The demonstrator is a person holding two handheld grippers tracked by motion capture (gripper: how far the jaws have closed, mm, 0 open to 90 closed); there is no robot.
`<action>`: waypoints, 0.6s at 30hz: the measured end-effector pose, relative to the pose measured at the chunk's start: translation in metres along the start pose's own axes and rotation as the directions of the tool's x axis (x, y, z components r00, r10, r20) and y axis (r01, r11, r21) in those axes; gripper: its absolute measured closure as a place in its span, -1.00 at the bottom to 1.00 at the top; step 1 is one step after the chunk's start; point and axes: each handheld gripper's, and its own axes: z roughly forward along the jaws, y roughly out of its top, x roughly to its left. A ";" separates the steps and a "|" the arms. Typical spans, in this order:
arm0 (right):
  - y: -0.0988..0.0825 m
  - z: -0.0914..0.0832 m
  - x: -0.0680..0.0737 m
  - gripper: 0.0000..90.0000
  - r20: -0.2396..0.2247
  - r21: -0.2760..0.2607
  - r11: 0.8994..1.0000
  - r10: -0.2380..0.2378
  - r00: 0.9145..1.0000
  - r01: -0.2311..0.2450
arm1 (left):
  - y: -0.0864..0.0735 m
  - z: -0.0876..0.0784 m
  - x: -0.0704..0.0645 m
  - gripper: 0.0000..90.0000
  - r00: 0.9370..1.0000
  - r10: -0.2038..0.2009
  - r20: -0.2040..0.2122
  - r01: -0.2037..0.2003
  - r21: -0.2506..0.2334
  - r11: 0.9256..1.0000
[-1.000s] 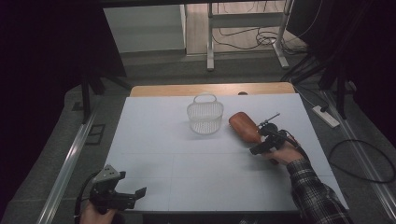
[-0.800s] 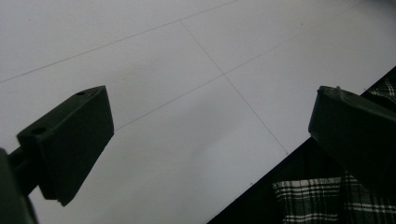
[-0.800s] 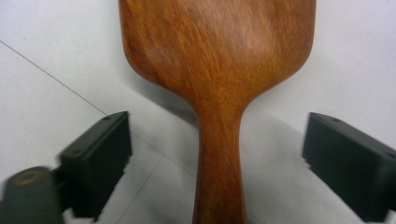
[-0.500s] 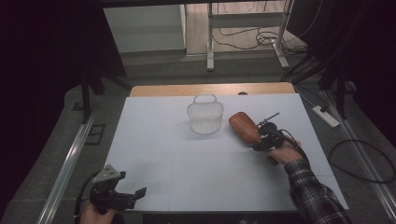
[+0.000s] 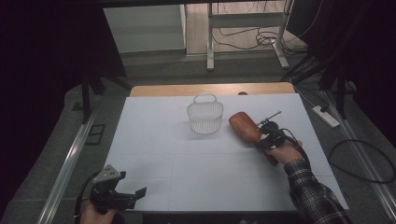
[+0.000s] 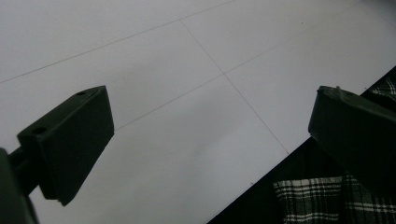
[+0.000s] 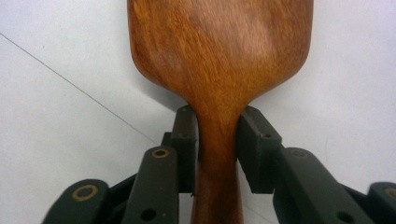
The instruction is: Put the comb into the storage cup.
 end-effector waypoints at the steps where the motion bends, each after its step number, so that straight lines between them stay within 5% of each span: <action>1: 0.000 0.000 -0.001 0.57 -0.009 0.004 1.000 0.012 1.000 -0.012 | 0.000 0.000 0.000 -0.98 1.000 0.000 0.000 0.000 0.000 1.000; 18: -0.008 -0.007 -0.003 0.61 -0.051 -0.056 0.996 0.060 0.997 -0.063 | 0.000 0.000 -0.001 -0.97 1.000 0.002 -0.006 -0.002 0.002 1.000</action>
